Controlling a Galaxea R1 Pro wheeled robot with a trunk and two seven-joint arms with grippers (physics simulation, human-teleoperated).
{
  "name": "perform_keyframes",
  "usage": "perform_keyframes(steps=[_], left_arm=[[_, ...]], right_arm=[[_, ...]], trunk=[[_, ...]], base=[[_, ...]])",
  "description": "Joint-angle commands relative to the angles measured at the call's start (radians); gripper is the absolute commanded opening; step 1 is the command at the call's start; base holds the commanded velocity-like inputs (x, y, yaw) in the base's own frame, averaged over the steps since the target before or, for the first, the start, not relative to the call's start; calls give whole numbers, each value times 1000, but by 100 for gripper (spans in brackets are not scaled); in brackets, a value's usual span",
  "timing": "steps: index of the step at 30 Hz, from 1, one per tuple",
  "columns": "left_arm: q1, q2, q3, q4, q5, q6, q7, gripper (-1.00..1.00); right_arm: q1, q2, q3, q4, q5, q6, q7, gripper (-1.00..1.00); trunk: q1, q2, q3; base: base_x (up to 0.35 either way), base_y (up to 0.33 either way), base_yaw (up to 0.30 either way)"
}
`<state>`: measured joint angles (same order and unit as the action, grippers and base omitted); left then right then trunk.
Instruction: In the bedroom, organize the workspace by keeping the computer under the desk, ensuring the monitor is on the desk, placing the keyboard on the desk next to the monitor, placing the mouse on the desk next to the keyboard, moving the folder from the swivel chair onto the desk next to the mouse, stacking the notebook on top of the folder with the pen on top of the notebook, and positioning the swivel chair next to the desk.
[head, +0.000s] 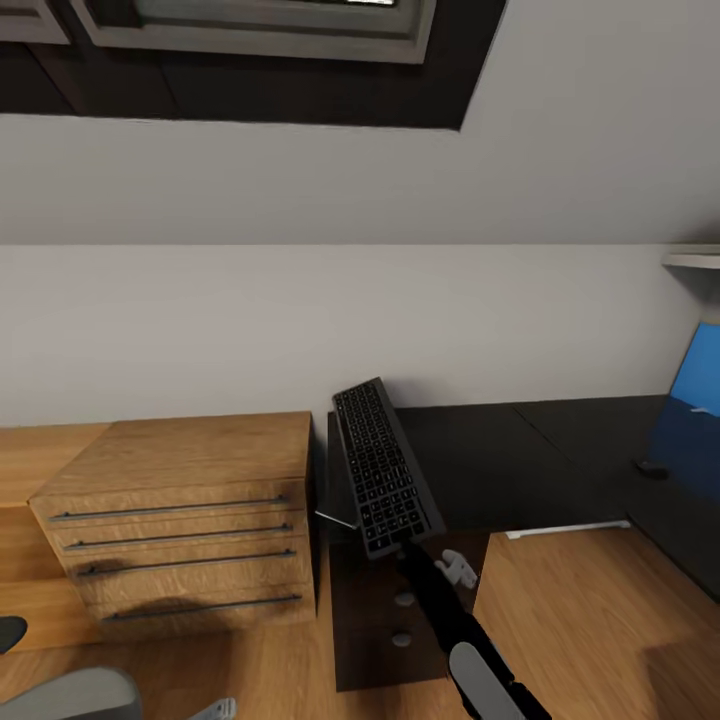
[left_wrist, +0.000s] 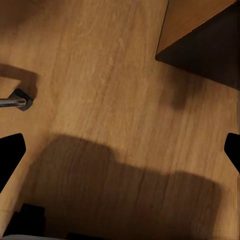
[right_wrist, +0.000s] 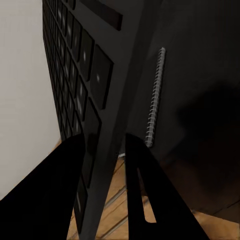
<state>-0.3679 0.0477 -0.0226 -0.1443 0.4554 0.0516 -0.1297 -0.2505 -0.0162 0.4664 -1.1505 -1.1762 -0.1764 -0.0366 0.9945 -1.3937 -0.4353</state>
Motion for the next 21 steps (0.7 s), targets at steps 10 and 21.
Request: perform_keyframes(steps=[10, 21], left_arm=[[0, -13, -5, 0, 4, 3, -2, 100], [0, -9, -7, 0, 3, 5, -2, 100]], right_arm=[[-1, -65, -34, -56, -101, 88, -34, -100], [-1, -86, -69, -81, -111, 103, -35, -100]], trunk=[[-23, 42, 18], [-23, 42, 18]], base=[[0, 0, 0], [25, -73, -11]])
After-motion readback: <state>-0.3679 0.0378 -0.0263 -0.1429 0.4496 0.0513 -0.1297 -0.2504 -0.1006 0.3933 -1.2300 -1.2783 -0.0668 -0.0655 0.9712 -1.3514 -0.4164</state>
